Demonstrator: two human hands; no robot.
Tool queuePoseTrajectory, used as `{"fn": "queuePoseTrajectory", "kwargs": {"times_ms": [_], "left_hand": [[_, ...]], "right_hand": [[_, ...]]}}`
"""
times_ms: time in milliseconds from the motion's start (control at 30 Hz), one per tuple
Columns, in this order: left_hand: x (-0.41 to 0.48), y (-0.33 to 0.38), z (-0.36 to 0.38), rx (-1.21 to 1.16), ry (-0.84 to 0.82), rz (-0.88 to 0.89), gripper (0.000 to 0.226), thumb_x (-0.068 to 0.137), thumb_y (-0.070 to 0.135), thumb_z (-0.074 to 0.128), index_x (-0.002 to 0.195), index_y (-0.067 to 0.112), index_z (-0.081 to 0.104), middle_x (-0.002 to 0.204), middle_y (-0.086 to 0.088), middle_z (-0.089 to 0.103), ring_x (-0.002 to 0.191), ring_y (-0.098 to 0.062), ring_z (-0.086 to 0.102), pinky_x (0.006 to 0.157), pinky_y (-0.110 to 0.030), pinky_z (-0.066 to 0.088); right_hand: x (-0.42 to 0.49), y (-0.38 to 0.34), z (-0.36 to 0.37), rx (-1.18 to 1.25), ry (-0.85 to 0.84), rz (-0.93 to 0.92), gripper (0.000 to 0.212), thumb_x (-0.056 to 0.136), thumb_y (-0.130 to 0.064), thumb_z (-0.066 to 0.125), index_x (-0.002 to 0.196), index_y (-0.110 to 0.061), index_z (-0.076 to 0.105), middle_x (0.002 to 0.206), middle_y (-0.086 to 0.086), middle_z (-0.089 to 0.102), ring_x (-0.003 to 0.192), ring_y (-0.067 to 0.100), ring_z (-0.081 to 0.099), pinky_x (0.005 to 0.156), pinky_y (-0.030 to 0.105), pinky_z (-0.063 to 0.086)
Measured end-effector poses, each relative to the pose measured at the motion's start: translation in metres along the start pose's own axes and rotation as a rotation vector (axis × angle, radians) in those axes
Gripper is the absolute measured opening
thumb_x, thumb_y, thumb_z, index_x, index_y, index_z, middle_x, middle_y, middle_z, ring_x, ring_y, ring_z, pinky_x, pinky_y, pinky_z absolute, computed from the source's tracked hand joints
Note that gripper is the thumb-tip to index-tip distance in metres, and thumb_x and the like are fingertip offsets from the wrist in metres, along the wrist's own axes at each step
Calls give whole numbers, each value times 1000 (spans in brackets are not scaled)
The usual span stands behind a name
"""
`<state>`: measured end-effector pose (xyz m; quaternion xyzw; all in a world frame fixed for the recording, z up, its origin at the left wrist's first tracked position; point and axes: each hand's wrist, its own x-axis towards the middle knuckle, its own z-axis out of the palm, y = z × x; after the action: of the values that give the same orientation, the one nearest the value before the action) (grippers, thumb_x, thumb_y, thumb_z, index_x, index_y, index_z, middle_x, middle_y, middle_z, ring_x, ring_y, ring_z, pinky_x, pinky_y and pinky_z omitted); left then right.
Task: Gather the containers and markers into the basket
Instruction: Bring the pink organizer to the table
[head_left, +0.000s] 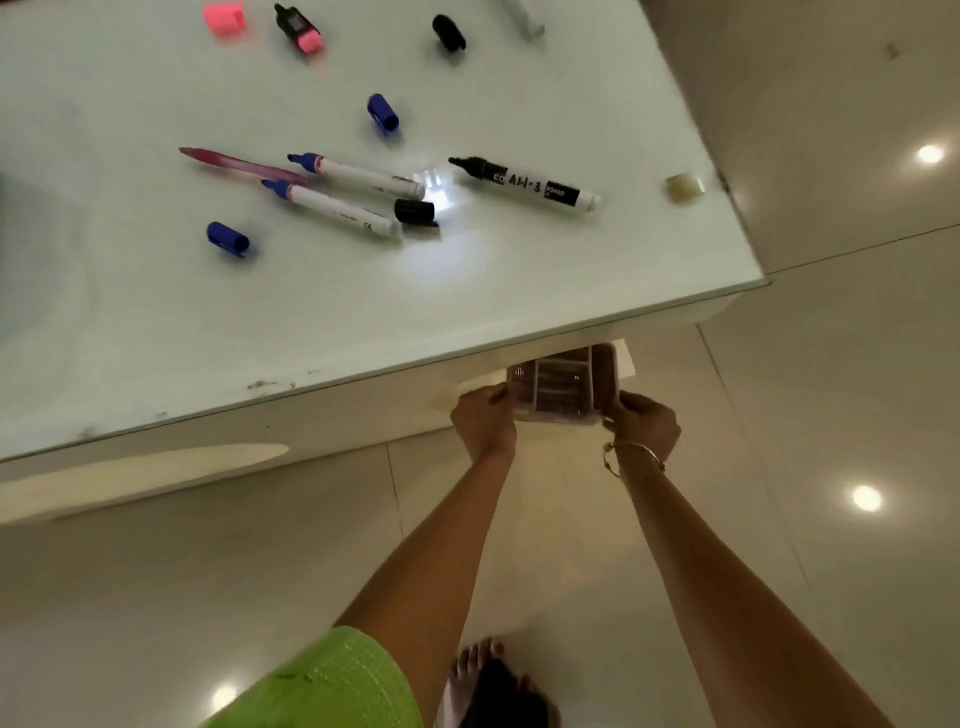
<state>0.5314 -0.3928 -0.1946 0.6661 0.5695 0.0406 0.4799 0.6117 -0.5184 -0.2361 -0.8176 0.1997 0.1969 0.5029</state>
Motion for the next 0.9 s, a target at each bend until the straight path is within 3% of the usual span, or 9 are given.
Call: {"fn": "queuePoseTrajectory", "kwargs": {"times_ms": [67,133,233,333,500,633,767,900], "left_hand": [[-39,9,-6,-16,-27,22,16,76,30,68,73,16,76,69,-17,71,67,-11,60,61,-24,43],[-77,26,-17,-72,-82,-28,15,73,22,74,82,11,77,76,-13,75,68,-11,63,57,-15,44],[-127,55,-34,-75,-156,-68,19,71,13,76,89,5,75,83,-11,75,67,-10,63,61,-15,47],[-171,87,-55,-35,-197,-66,13,71,8,73,83,3,75,79,-13,75,63,-12,61,62,-19,46],[-208,142,-105,-12,-212,-37,8,70,5,72,78,2,73,68,-5,66,54,-5,54,49,-9,38],[-209,174,-162,-62,-119,-68,9,70,6,74,78,2,73,70,-8,69,60,-14,59,52,-14,42],[-186,186,-230,-93,47,-60,13,68,7,76,79,3,74,77,-15,74,67,-21,66,64,-22,47],[-132,191,-303,-48,214,-50,14,72,4,71,85,-2,73,84,-20,74,79,-26,68,72,-23,44]], "right_hand": [[-28,-4,-42,31,46,74,17,69,-15,73,84,-8,73,60,9,67,60,28,68,75,51,57],[-51,-7,-81,14,89,116,13,65,-19,75,77,-16,73,55,4,65,59,29,68,75,51,57],[-85,-32,-131,-59,162,124,18,60,-36,71,73,-24,72,64,15,72,68,35,69,74,48,55],[-117,-76,-174,-220,198,85,30,66,-33,66,82,-9,75,80,21,73,79,37,66,75,36,49],[-156,-149,-207,-330,139,-52,42,59,-37,51,79,-8,74,77,16,74,76,33,66,66,27,40],[-186,-209,-188,-339,60,-143,19,73,-21,68,78,-4,73,77,17,74,77,33,67,66,24,36],[-226,-258,-139,-343,-102,-285,32,65,-33,59,75,-7,73,74,12,75,74,25,68,60,21,36],[-253,-295,-53,-340,-274,-339,13,72,-19,68,73,-6,71,75,12,75,78,26,69,71,27,45]]}}
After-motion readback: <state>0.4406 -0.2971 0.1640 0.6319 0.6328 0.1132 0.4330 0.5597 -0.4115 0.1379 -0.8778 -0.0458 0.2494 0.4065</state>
